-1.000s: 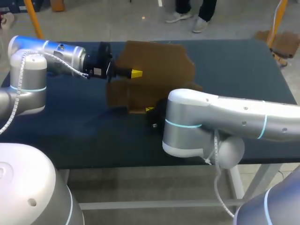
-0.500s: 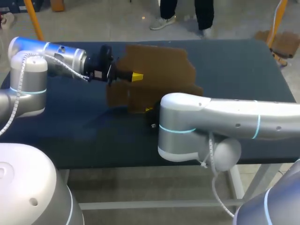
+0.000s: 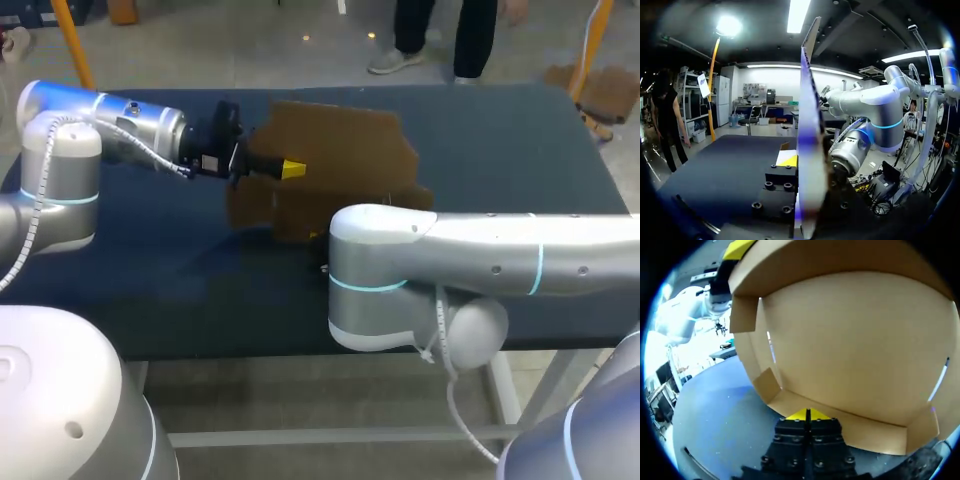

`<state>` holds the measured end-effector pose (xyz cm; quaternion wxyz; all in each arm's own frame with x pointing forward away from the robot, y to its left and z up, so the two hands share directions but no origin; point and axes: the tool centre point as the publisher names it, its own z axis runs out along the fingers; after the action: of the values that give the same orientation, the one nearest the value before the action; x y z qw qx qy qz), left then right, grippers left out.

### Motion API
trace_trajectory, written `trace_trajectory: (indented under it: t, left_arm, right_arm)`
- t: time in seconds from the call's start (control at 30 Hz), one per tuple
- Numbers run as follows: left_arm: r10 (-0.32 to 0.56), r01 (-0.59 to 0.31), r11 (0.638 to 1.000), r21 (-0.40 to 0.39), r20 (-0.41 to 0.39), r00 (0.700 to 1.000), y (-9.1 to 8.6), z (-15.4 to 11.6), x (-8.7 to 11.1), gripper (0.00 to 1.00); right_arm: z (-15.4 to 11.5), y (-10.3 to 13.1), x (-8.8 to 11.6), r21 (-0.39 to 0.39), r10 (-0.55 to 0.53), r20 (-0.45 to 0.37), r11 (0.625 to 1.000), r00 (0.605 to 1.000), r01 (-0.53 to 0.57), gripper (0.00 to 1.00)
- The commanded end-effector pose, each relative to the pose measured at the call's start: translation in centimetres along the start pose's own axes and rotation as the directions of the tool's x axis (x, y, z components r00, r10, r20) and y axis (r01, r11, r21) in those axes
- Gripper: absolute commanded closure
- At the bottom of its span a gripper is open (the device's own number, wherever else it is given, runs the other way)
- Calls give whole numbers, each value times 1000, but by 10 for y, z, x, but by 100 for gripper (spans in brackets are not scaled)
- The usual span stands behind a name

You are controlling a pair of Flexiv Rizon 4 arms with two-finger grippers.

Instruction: Assemble the packaging by folding the flat box into shape, placing the metal phone stand inside, and closing the box properly

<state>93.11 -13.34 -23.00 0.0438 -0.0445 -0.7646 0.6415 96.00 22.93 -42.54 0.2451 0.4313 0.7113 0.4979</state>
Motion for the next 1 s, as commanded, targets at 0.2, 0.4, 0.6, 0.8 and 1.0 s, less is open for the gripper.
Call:
trace_trajectory:
  t: [0.2,0.4,0.6,0.8,1.0]
  left_arm:
    - [4,-4,1000,-8,0,1000,4,3,-1,100]
    - [8,-8,1000,-5,2,1000,4,3,-1,100]
    - [8,-8,1000,-5,2,1000,4,3,-1,100]
    - [8,-8,1000,-5,2,1000,4,3,-1,100]
    - [8,-8,1000,-5,2,1000,4,3,-1,100]
  right_arm:
    - [3,-2,4,-3,0,21,1000,1000,0,100]
    - [3,-2,4,-3,0,21,1000,1000,0,100]
    - [3,-2,4,-3,0,21,1000,1000,0,100]
    - [3,-2,4,-3,0,21,1000,1000,0,100]
    - [3,-2,4,-3,0,21,1000,1000,0,100]
